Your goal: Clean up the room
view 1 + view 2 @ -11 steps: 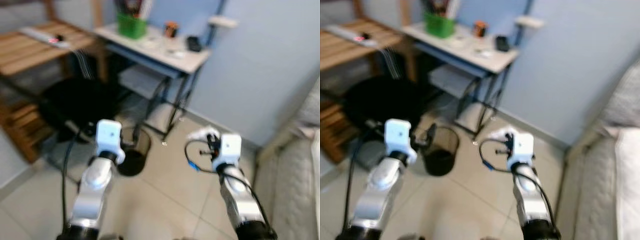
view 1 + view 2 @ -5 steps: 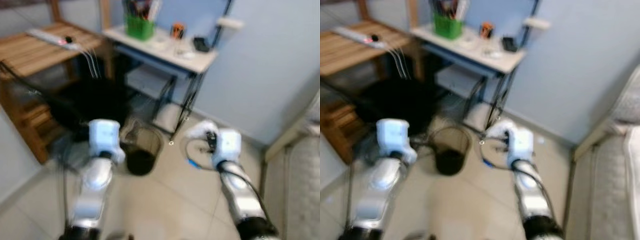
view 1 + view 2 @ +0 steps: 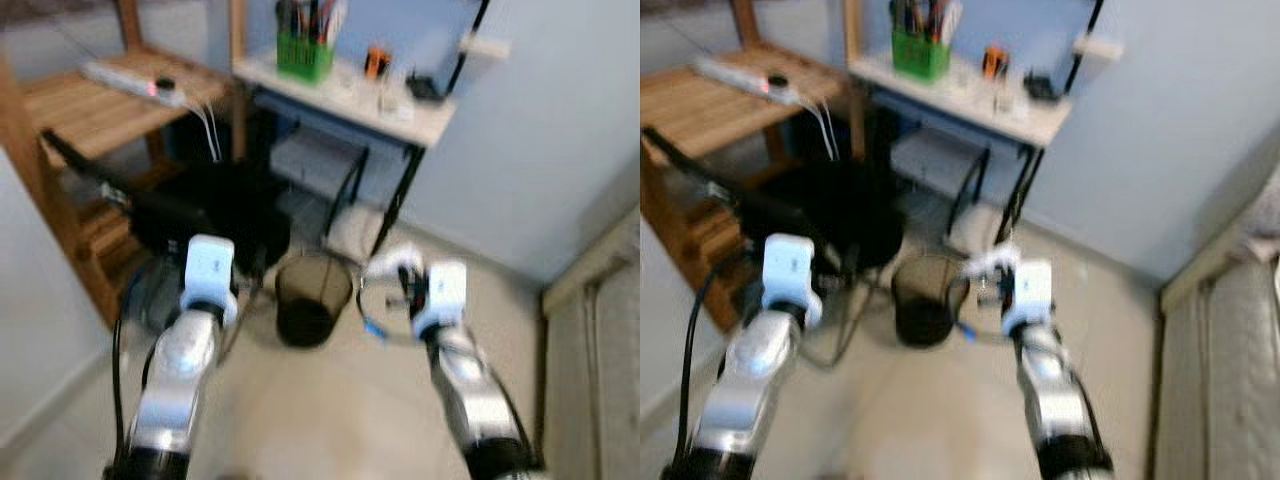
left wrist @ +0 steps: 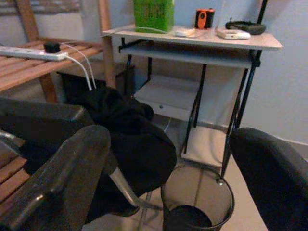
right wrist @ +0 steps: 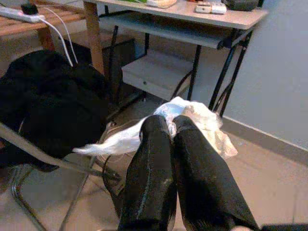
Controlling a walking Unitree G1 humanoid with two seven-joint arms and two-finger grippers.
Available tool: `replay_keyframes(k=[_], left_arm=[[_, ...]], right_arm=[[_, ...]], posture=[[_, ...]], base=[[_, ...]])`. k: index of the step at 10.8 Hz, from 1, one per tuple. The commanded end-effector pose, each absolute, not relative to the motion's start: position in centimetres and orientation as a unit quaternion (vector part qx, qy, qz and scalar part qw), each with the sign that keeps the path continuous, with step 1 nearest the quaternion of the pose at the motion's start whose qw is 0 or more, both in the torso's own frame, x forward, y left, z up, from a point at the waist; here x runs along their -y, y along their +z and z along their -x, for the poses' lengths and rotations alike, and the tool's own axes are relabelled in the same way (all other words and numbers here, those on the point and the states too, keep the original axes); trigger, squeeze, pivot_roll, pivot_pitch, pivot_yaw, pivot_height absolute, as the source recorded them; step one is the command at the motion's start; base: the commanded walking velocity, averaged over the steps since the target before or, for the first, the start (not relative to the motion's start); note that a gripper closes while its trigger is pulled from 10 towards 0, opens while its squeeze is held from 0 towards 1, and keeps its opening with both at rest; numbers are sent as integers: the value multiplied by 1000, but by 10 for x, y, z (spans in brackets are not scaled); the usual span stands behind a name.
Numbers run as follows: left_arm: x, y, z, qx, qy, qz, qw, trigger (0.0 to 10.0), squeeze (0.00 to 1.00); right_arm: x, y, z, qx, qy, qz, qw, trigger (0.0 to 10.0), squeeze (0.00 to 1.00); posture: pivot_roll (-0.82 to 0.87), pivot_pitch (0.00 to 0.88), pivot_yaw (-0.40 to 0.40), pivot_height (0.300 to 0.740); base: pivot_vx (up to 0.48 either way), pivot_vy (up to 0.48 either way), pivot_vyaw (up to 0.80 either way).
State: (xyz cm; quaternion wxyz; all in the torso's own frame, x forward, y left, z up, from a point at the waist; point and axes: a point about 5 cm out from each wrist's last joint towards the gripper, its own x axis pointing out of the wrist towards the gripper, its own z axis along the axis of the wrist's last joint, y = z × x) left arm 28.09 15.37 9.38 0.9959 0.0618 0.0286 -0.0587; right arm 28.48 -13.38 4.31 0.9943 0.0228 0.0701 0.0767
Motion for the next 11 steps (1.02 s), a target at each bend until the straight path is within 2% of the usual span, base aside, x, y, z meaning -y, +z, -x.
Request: replay_keyframes(k=[1, 11], left_arm=[[-144, 96, -283, -26, -81, -71, 994, 10000, 0], [-136, 95, -283, -37, -107, -80, 990, 10000, 0]], right_arm=[[142, 45, -286, -68, 64, -23, 995, 10000, 0], [137, 39, -287, -88, 78, -25, 993, 10000, 0]], posture=[[148, 0, -97, 726], [164, 2, -99, 726]], base=[[461, 0, 0], [480, 0, 0]])
